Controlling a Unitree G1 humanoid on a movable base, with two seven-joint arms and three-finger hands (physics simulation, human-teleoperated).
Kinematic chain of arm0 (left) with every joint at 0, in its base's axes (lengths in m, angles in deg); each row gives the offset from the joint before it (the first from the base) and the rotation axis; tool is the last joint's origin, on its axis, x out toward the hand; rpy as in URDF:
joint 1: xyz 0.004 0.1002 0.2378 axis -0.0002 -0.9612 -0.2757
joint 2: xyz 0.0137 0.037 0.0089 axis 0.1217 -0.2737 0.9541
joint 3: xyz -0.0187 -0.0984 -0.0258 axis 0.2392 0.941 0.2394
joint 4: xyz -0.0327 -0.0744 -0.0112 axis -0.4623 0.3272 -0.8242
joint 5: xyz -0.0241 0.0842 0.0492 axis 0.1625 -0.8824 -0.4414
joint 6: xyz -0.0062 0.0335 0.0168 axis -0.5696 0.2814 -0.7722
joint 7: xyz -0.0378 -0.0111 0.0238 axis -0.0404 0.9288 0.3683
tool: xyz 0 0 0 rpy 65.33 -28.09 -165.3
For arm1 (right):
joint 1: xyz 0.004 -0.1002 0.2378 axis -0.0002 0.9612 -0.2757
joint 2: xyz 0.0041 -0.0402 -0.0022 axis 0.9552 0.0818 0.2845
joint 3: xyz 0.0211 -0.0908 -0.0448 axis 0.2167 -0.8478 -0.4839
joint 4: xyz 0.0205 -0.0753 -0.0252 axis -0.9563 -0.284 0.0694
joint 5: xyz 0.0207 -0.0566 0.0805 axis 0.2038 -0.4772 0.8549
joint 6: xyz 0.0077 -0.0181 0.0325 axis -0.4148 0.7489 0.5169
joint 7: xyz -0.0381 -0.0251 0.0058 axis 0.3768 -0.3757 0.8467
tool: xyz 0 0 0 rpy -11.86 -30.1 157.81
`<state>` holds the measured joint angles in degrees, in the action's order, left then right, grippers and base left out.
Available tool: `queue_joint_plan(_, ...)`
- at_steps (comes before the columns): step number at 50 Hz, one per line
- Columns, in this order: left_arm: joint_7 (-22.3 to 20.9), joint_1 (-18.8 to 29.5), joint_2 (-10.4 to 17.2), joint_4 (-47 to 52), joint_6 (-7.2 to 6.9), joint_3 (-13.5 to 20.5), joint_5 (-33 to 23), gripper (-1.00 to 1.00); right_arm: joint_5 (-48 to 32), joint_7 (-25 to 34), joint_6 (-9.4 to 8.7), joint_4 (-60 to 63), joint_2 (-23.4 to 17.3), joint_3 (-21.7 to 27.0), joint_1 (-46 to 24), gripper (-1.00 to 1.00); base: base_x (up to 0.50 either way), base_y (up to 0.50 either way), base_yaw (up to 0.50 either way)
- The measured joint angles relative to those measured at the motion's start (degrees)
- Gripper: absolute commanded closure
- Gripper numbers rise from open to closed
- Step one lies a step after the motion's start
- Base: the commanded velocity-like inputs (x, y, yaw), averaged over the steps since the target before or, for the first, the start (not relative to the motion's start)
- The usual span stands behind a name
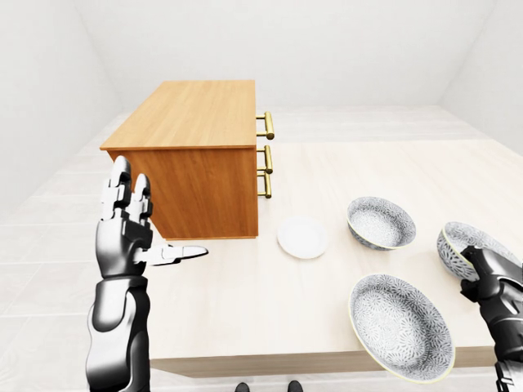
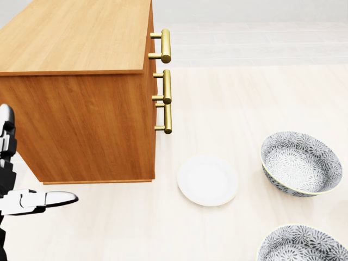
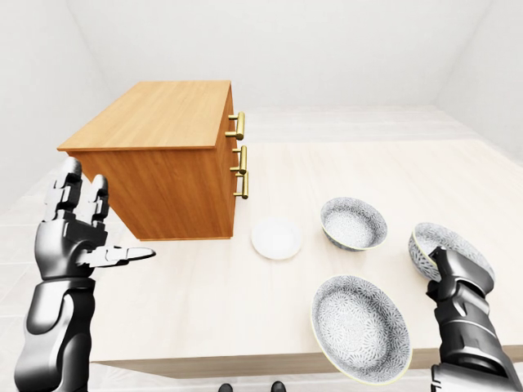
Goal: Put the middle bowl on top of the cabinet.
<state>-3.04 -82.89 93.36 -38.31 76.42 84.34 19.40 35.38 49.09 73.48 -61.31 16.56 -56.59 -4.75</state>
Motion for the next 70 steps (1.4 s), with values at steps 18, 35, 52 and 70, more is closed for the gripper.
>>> queue_joint_plan(18,-0.07,-0.23,0.0,0.91,0.0,0.44,0.23,-1.0,-2.7,9.76,0.0,15.71,-0.39,3.43,6.24,1.0,0.0,0.0,0.0)
queue_joint_plan(35,-0.29,-0.05,0.19,-0.37,0.0,0.81,0.27,-1.0,-12.54,23.63,0.0,37.02,0.63,11.3,12.75,1.0,0.0,0.0,0.0)
queue_joint_plan(52,-0.33,-0.02,0.34,-0.59,0.0,0.8,0.11,-1.0,-23.94,36.8,0.0,48.76,-0.29,13.48,5.4,1.0,0.0,0.0,0.0)
queue_joint_plan(70,-0.88,0.39,0.82,-1.52,0.0,1.37,0.24,-1.0,-33.46,41.27,0.01,42.58,1.28,3.84,-18.81,1.0,0.0,0.0,0.0)
